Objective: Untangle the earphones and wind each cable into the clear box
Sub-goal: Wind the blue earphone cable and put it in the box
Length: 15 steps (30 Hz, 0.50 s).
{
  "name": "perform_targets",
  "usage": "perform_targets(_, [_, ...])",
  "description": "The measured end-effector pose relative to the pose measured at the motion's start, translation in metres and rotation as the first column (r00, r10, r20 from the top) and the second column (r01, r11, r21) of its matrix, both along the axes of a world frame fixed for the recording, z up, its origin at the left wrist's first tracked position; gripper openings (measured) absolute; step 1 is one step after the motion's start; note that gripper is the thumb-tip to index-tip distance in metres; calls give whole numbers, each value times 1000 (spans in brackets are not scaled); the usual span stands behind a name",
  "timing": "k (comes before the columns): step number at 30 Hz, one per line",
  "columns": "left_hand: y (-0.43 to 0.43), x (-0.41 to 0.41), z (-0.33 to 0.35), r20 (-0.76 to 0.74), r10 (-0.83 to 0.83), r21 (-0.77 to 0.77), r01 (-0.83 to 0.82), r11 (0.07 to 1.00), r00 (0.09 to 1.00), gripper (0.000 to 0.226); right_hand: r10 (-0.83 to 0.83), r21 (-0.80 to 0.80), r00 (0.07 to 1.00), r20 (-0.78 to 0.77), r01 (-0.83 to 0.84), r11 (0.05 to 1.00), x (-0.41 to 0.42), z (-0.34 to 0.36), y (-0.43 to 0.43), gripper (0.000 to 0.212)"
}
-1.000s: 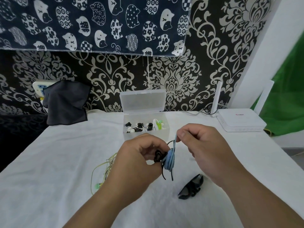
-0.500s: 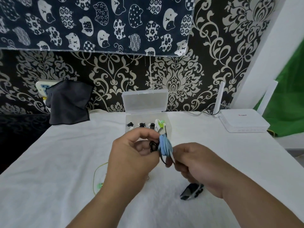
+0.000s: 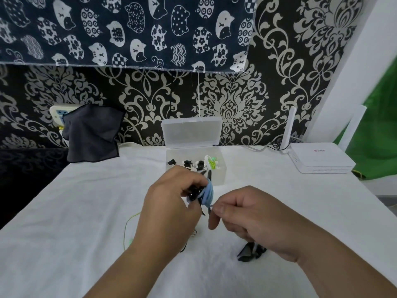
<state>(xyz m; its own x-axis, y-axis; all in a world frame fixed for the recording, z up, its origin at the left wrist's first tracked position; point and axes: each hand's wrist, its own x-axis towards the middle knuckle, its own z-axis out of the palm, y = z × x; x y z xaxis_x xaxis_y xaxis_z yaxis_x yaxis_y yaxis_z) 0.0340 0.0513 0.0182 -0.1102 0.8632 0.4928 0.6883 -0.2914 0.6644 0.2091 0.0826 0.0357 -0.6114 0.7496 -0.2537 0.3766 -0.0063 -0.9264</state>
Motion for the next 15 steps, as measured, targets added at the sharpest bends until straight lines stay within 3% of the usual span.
perform_targets(5, [0,3,-2,-119,-60,-65,53,997,991,49,-107,126,994,19,104,987,6,5,4,34])
perform_targets(11, [-1,3,-2,54,-147,-122,153,981,988,53,-268,369,963,19,242,897,8,8,8,28])
perform_targets(15, [-1,5,-2,107,-166,-138,180,974,980,50,-361,413,930,-73,357,838,7,7,10,25])
